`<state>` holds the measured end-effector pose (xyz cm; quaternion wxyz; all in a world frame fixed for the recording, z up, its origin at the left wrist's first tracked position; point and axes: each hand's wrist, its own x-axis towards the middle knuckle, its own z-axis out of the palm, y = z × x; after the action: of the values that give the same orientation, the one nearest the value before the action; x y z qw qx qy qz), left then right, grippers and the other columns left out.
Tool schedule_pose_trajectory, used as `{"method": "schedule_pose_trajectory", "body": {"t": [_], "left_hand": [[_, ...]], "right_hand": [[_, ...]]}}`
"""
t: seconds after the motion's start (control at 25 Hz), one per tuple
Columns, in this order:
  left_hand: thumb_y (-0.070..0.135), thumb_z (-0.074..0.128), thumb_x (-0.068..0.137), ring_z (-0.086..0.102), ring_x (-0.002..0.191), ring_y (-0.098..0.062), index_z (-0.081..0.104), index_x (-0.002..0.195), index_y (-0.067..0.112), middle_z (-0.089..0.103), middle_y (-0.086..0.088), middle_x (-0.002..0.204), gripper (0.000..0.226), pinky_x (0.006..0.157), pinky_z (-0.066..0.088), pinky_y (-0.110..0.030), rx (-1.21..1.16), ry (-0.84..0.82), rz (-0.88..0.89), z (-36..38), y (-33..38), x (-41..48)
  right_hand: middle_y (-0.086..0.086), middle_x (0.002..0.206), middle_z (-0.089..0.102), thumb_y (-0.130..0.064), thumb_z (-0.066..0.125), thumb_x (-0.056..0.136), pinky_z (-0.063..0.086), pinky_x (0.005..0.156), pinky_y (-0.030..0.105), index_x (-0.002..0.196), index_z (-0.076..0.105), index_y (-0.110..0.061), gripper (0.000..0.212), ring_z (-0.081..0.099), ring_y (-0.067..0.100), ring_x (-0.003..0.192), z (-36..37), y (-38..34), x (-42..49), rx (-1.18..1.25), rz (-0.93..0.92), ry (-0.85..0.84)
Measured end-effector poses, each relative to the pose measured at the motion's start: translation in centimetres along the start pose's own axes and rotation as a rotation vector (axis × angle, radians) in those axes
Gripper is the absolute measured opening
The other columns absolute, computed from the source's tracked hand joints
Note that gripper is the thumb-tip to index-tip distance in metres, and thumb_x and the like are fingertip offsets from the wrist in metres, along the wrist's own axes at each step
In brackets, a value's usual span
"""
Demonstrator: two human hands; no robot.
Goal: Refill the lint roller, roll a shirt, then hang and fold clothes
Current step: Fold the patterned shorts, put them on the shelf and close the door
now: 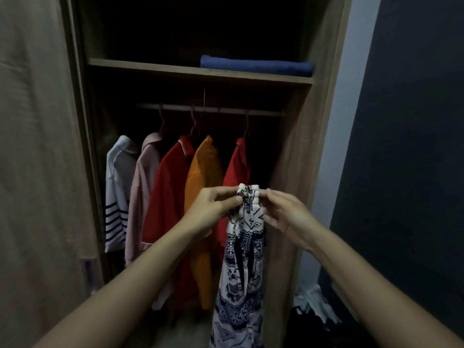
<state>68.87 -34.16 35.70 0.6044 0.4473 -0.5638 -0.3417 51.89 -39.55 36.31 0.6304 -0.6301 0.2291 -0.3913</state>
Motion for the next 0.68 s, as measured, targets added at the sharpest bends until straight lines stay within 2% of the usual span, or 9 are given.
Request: {"method": "schedule_pose_trajectory", "body": {"t": [0.12, 0.2, 0.24, 0.32, 0.4, 0.48, 0.56, 0.6, 0.68], "left_hand": [[0.002, 0.058, 0.086, 0.066, 0.102, -0.026, 0.063, 0.116, 0.001, 0.069, -0.017, 0.109, 0.030, 0.090, 0.053, -0.030, -0.155, -0.011, -0.036, 0.9, 0.2, -0.4], [0.001, 0.058, 0.086, 0.069, 0.091, -0.024, 0.061, 0.115, 0.000, 0.069, -0.017, 0.103, 0.029, 0.080, 0.056, -0.027, -0.221, 0.008, -0.030, 1.6, 0.2, -0.6], [0.001, 0.059, 0.086, 0.070, 0.081, -0.019, 0.059, 0.113, 0.002, 0.069, -0.014, 0.096, 0.027, 0.070, 0.057, -0.024, -0.244, 0.039, -0.034, 2.0, 0.3, -0.7], [0.002, 0.060, 0.086, 0.066, 0.061, -0.010, 0.047, 0.104, 0.009, 0.068, -0.008, 0.086, 0.023, 0.050, 0.051, -0.019, -0.289, 0.100, -0.058, 2.5, 0.4, -1.2], [0.003, 0.060, 0.087, 0.062, 0.050, -0.006, 0.040, 0.094, 0.012, 0.068, -0.005, 0.078, 0.023, 0.043, 0.046, -0.017, -0.319, 0.115, -0.066, 2.8, 0.2, -1.5], [0.008, 0.060, 0.088, 0.057, 0.046, -0.003, 0.041, 0.087, 0.014, 0.063, -0.003, 0.071, 0.020, 0.043, 0.043, -0.015, -0.258, 0.122, -0.036, 2.8, -0.3, -1.9], [0.023, 0.058, 0.090, 0.052, 0.048, -0.001, 0.045, 0.084, 0.016, 0.055, -0.005, 0.070, 0.016, 0.045, 0.042, -0.013, -0.058, 0.130, 0.051, 2.5, -1.1, -2.4], [0.033, 0.058, 0.090, 0.055, 0.056, -0.001, 0.048, 0.083, 0.017, 0.056, -0.005, 0.075, 0.020, 0.052, 0.044, -0.014, 0.074, 0.122, 0.116, 2.1, -1.8, -2.8], [0.048, 0.062, 0.083, 0.057, 0.076, -0.002, 0.052, 0.085, 0.021, 0.060, 0.004, 0.083, 0.029, 0.069, 0.046, -0.019, 0.300, 0.036, 0.202, 1.2, -3.4, -3.7]], "right_hand": [[0.008, 0.098, 0.067, -0.020, 0.057, 0.091, 0.052, 0.080, 0.027, 0.099, 0.063, -0.014, 0.012, 0.062, 0.014, 0.087, -0.4, 0.3, -0.2, -0.395, -0.232, 0.103], [0.004, 0.110, 0.061, -0.030, 0.065, 0.085, 0.047, 0.090, 0.033, 0.103, 0.058, -0.020, 0.022, 0.057, 0.014, 0.100, -0.7, 0.5, -0.1, -0.590, -0.373, 0.191], [-0.002, 0.118, 0.056, -0.036, 0.065, 0.084, 0.041, 0.097, 0.032, 0.112, 0.054, -0.024, 0.033, 0.053, 0.012, 0.110, -0.9, 0.4, 0.0, -0.690, -0.418, 0.203], [-0.014, 0.129, 0.048, -0.048, 0.055, 0.084, 0.022, 0.111, 0.035, 0.131, 0.042, -0.027, 0.052, 0.040, 0.004, 0.124, -1.6, -0.1, 0.0, -0.917, -0.435, 0.133], [-0.014, 0.130, 0.051, -0.056, 0.039, 0.086, 0.008, 0.117, 0.043, 0.133, 0.040, -0.026, 0.056, 0.039, 0.000, 0.122, -2.1, -0.2, 0.0, -1.131, -0.413, 0.035], [-0.008, 0.127, 0.054, -0.065, 0.028, 0.084, 0.015, 0.117, 0.046, 0.127, 0.046, -0.021, 0.065, 0.045, 0.005, 0.120, -2.2, -0.2, 0.2, -1.271, -0.405, -0.027], [-0.004, 0.120, 0.054, -0.072, 0.026, 0.081, 0.036, 0.106, 0.044, 0.122, 0.048, -0.019, 0.071, 0.051, 0.012, 0.112, -2.1, -0.4, 0.4, -1.342, -0.390, -0.071], [-0.004, 0.118, 0.052, -0.071, 0.026, 0.081, 0.043, 0.097, 0.044, 0.121, 0.047, -0.019, 0.069, 0.053, 0.014, 0.109, -2.0, -0.6, 0.4, -1.367, -0.385, -0.078], [-0.004, 0.119, 0.049, -0.061, 0.029, 0.088, 0.046, 0.086, 0.040, 0.120, 0.044, -0.020, 0.054, 0.053, 0.014, 0.106, -1.7, -1.4, 0.6, -1.401, -0.399, -0.064]]}}
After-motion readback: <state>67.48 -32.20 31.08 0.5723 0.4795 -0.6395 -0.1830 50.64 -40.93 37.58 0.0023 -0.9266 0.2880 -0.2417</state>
